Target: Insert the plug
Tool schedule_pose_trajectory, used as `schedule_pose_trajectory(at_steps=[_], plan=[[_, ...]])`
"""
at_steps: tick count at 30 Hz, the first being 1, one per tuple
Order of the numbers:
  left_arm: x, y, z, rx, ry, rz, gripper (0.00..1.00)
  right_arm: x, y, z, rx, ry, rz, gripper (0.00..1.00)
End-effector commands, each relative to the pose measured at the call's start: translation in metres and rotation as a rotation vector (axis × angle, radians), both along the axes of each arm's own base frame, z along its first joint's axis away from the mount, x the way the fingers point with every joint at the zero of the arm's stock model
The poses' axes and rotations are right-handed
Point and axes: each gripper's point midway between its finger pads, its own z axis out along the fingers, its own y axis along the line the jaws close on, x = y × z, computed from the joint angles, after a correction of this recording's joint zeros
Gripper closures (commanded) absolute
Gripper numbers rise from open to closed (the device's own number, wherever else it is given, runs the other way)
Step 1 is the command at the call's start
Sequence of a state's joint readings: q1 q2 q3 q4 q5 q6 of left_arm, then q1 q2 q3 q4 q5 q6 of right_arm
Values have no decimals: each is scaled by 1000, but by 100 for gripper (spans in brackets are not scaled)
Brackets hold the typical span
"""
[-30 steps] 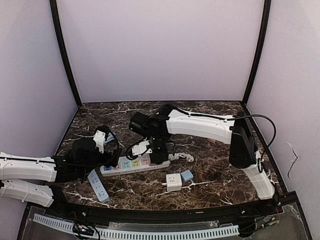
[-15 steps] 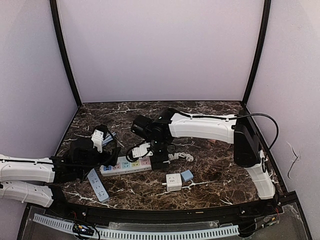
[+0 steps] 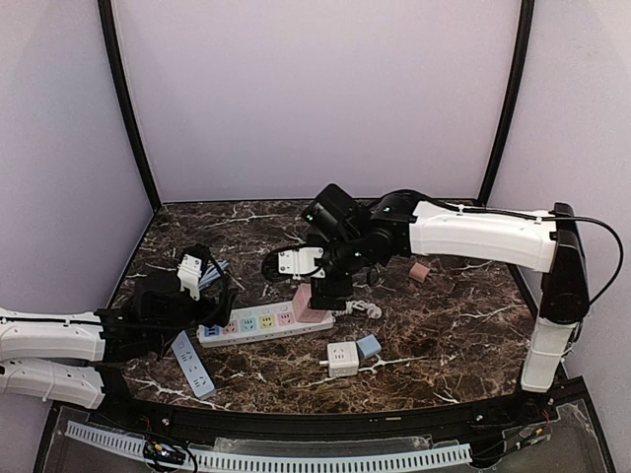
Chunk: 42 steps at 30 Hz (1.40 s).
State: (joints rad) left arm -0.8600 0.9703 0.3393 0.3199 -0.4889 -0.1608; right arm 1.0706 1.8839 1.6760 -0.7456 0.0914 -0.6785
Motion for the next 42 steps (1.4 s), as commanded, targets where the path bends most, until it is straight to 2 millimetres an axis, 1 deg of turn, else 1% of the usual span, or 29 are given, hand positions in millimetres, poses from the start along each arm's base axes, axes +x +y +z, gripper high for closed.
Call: schedule_pose_trajectory(at_steps=[1,2,6,9,16,19,24,27,31,37,38,39,40,42], plan=[[-4,4,-7,10,11,-6,5,-2,1,4,185,62,-13,1],[-4,4,-7,8,11,-6,5,-5,-3,-3,202,82,-16,1],[-4,4,-7,6,10,-10,5,-7,-4,-5,324,102,-25,6],[-4,3,-6,2,9,-12,5,-5,-2,-7,389,78,-28,11],[-4,3,-7,3,8,-13,6,0,10,-14,426,80,-32,33],[-4,3,-7,4,8,-14,6,2,15,-16,430,88,-33,49],[-5,3,-7,4,7,-13,6,1,19,-26,422,117,-34,61],[-5,4,-7,4,6,-13,6,1,19,-28,427,119,-39,68],[-5,4,-7,4,5,-11,6,3,17,-25,445,115,-47,71],[-5,4,-7,4,5,-12,7,4,16,-24,465,132,-53,73],[-5,4,-7,4,5,-13,7,5,14,-22,476,131,-60,75],[-5,4,-6,3,5,-13,7,7,13,-19,488,132,-75,81],[-5,4,-7,3,6,-13,7,11,12,-14,514,130,-88,83],[-5,4,-7,3,5,-14,7,15,9,-6,548,132,-106,84]])
